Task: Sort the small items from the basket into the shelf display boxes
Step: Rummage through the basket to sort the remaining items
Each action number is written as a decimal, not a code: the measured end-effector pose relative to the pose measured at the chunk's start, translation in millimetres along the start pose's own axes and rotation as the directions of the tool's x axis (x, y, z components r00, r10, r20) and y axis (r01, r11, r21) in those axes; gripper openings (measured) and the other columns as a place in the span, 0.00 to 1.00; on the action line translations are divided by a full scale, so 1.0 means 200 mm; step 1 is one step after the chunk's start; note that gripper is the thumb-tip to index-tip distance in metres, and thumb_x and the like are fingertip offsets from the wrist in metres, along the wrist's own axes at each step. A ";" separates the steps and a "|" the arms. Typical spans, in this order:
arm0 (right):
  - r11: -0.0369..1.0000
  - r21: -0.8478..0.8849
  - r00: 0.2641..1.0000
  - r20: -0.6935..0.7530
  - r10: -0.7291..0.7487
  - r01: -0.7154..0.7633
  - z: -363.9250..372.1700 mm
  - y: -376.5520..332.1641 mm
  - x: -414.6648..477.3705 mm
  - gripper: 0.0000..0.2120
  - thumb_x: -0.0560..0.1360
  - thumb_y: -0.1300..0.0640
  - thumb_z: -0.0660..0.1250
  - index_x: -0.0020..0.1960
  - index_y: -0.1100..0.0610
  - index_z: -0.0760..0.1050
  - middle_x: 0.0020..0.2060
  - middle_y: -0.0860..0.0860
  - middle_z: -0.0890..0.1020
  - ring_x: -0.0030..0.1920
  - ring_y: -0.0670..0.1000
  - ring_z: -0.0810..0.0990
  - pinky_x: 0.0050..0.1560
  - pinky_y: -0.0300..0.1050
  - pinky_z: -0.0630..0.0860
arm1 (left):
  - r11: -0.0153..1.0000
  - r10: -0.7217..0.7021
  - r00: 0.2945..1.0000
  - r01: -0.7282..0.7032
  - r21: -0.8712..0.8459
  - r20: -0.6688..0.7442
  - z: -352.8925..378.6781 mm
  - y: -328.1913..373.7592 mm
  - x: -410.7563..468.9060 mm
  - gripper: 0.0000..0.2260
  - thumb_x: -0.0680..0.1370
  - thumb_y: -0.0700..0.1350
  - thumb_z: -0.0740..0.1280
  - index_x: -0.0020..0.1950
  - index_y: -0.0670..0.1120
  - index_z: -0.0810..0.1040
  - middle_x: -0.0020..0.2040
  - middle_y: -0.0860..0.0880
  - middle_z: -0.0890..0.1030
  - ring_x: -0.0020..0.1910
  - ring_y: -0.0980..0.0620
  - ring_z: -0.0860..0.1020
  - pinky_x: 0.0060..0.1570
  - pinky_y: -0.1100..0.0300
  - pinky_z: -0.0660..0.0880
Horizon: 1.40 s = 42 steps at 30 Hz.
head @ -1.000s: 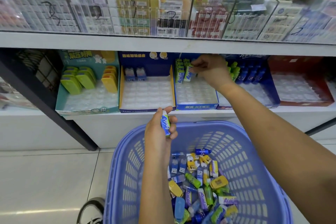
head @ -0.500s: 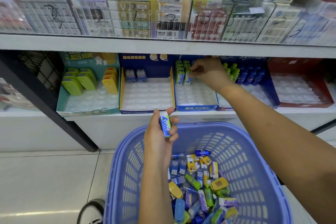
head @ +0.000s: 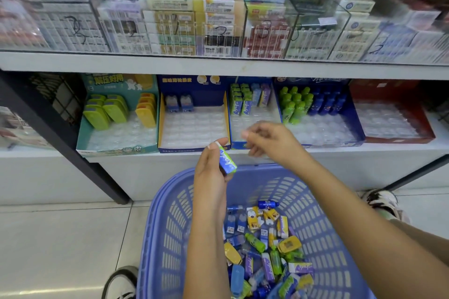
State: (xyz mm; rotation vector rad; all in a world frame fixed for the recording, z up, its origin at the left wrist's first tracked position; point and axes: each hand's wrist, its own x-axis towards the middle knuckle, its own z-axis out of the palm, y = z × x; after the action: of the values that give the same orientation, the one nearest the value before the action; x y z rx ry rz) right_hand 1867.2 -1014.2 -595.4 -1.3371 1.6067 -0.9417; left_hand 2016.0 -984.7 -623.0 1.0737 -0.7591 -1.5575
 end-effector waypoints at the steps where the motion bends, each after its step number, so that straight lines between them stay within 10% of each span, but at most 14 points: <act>1: 0.991 0.117 0.995 0.078 0.054 -0.063 0.01 0.01 -0.06 0.06 0.74 0.54 0.68 0.45 0.57 0.77 0.35 0.53 0.81 0.32 0.51 0.81 0.36 0.41 0.79 | 0.999 0.031 1.000 -0.031 -0.010 0.001 0.01 0.00 0.00 0.11 0.82 0.49 0.58 0.53 0.52 0.81 0.40 0.53 0.79 0.34 0.57 0.73 0.33 0.68 0.72; 4: 0.924 0.369 0.988 0.143 0.054 -0.104 0.01 0.02 -0.17 0.05 0.74 0.60 0.68 0.47 0.61 0.78 0.38 0.56 0.83 0.36 0.50 0.83 0.40 0.39 0.80 | 0.993 0.106 0.994 -0.107 0.056 0.015 0.04 -0.01 0.00 0.07 0.80 0.44 0.63 0.53 0.49 0.80 0.39 0.50 0.82 0.37 0.55 0.79 0.39 0.64 0.77; 10: 0.891 0.450 0.986 -0.167 0.020 0.059 -0.10 0.03 -0.15 0.04 0.72 0.64 0.70 0.47 0.60 0.79 0.42 0.57 0.83 0.40 0.49 0.83 0.44 0.37 0.79 | 0.958 0.188 0.979 -0.201 0.205 0.083 0.15 -0.01 0.01 0.07 0.79 0.42 0.65 0.55 0.50 0.79 0.49 0.49 0.83 0.47 0.56 0.82 0.48 0.64 0.78; 14: 0.973 0.098 0.892 -0.427 -0.149 0.210 -0.20 -0.02 0.00 0.09 0.68 0.62 0.74 0.44 0.53 0.76 0.40 0.51 0.81 0.38 0.45 0.81 0.41 0.33 0.77 | 0.602 0.264 0.919 -0.394 0.694 0.292 0.18 -0.05 0.06 0.18 0.81 0.47 0.60 0.71 0.49 0.69 0.70 0.53 0.71 0.69 0.58 0.67 0.66 0.66 0.63; 19: 0.926 -0.189 0.887 -0.277 -0.370 0.328 -0.15 -0.07 0.24 0.07 0.71 0.63 0.71 0.49 0.60 0.78 0.43 0.52 0.82 0.41 0.45 0.78 0.45 0.29 0.74 | 0.304 0.186 0.893 -0.449 0.840 0.410 0.17 -0.13 0.06 0.26 0.81 0.45 0.60 0.77 0.43 0.56 0.78 0.49 0.55 0.77 0.53 0.48 0.70 0.68 0.43; 23: 0.869 -0.377 0.904 -0.152 -0.401 0.322 -0.10 -0.04 0.35 0.09 0.72 0.62 0.71 0.52 0.63 0.79 0.46 0.55 0.83 0.43 0.46 0.77 0.41 0.21 0.68 | 0.287 0.224 0.874 -0.483 0.827 0.432 0.15 -0.14 0.08 0.27 0.81 0.45 0.60 0.78 0.45 0.55 0.78 0.51 0.55 0.77 0.55 0.47 0.69 0.70 0.42; 33: 0.845 -0.422 0.910 -0.099 -0.403 0.329 -0.10 -0.04 0.43 0.10 0.71 0.62 0.72 0.51 0.64 0.80 0.46 0.57 0.83 0.44 0.49 0.79 0.46 0.31 0.70 | 0.284 0.224 0.856 -0.515 0.809 0.466 0.12 -0.16 0.09 0.27 0.81 0.47 0.60 0.78 0.47 0.54 0.78 0.53 0.53 0.77 0.57 0.46 0.68 0.71 0.42; 42: 0.625 -0.706 0.891 0.020 -0.453 0.334 -0.07 -0.01 0.40 0.12 0.75 0.58 0.68 0.57 0.60 0.80 0.57 0.58 0.76 0.55 0.57 0.76 0.54 0.46 0.72 | 0.289 0.188 0.851 -0.526 0.800 0.491 0.11 -0.16 0.11 0.27 0.81 0.46 0.60 0.78 0.46 0.54 0.78 0.53 0.53 0.77 0.57 0.46 0.69 0.70 0.42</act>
State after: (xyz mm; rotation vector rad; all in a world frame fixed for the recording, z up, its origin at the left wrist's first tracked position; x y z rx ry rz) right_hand 1848.2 -1093.4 -598.8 -2.2734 1.9314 -0.7058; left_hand 1981.7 -999.2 -648.8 1.2737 -2.1374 -0.7780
